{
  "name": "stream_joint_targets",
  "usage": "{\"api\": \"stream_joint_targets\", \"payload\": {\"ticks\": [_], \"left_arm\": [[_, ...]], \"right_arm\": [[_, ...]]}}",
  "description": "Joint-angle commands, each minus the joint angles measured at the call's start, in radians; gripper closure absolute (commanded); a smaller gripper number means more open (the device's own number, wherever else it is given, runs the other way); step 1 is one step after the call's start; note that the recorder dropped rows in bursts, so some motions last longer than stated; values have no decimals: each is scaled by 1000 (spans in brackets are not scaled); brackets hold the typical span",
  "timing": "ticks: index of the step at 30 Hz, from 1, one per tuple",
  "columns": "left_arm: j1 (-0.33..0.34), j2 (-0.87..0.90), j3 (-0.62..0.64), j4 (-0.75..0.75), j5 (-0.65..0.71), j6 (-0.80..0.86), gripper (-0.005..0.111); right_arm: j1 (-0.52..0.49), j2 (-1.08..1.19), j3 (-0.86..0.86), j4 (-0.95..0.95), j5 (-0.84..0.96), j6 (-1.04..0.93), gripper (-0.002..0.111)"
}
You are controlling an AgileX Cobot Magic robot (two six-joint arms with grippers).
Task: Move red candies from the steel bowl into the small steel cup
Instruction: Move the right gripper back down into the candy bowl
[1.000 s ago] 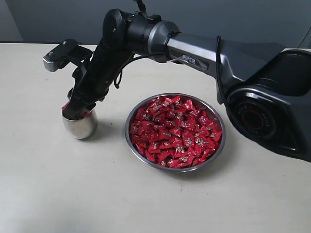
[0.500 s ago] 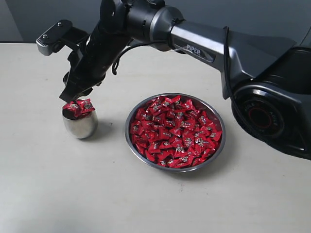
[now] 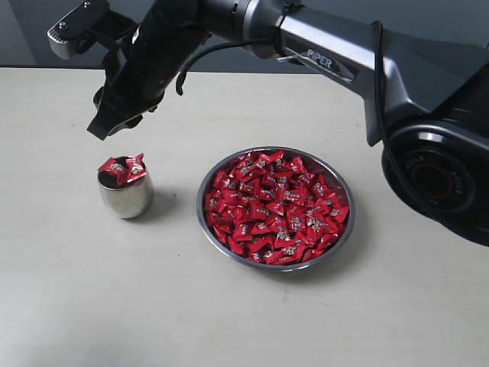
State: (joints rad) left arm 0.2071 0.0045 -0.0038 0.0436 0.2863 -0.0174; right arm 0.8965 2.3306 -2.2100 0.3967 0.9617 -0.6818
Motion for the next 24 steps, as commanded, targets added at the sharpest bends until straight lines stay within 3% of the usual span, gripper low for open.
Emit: {"api": "stream_joint_targets", "payload": {"ticks": [1,7,9,14,24], "left_arm": [[1,-4,4,1,-2,-3,106],[1,-4,4,1,-2,-3,106],[1,-4,4,1,-2,-3,106],[1,-4,4,1,-2,-3,106],[1,-4,4,1,-2,-3,106]], "right_arm": [[1,-32,-7,-102,6,78,69],[1,-42,-7,-238,17,222,70],[-1,-51,-7,-238,11,238,77],[-1,-67,-7,-252,-15,247,109],[-34,-72,-7,-322,-71,455,109]]}}
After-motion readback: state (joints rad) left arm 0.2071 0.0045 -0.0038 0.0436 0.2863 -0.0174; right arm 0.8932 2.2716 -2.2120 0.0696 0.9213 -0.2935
